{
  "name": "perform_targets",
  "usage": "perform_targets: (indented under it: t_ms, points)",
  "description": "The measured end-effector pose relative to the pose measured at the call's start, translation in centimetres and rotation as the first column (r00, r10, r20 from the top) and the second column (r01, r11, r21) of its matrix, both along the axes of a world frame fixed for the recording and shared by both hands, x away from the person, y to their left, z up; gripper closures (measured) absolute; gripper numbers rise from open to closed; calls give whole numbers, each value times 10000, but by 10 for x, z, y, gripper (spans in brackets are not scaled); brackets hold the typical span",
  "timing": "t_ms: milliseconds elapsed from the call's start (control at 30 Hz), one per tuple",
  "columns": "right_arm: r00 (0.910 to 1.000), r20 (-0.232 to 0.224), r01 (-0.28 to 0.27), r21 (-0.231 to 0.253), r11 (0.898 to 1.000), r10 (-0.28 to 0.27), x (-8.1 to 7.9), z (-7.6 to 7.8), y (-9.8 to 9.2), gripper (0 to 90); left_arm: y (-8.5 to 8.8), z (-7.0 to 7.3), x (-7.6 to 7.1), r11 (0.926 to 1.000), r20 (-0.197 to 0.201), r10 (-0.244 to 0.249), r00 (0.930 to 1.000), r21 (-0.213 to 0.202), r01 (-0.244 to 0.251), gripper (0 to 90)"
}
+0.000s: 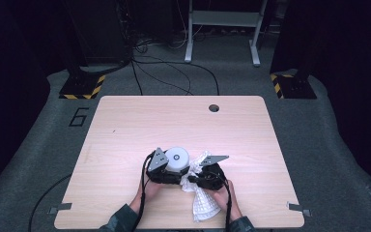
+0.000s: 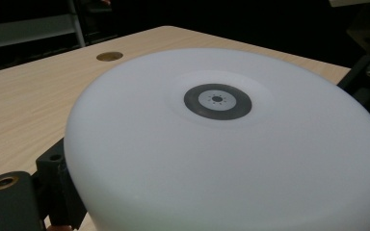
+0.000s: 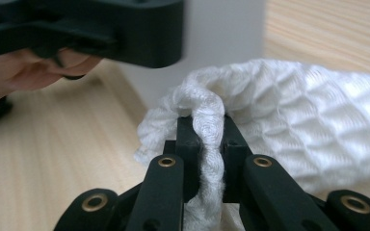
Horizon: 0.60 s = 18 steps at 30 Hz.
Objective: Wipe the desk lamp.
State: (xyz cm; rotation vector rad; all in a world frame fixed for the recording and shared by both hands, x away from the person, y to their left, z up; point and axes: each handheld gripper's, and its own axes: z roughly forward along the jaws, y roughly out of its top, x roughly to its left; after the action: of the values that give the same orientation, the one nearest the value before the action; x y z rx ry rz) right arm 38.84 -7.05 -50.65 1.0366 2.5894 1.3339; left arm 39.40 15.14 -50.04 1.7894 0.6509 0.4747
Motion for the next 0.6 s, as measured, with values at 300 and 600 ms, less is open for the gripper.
perform_targets:
  t_ms: [300, 600]
  points:
    - [9955, 306, 900, -114, 9959, -896, 15, 9, -7, 828, 0, 1, 0, 10000, -51, -64, 10000, 73, 65, 83]
    - [9886, 804, 1281, -20, 9918, -1276, 21, 28, -15, 828, 0, 1, 0, 9999, -43, -75, 10000, 81, 75, 82]
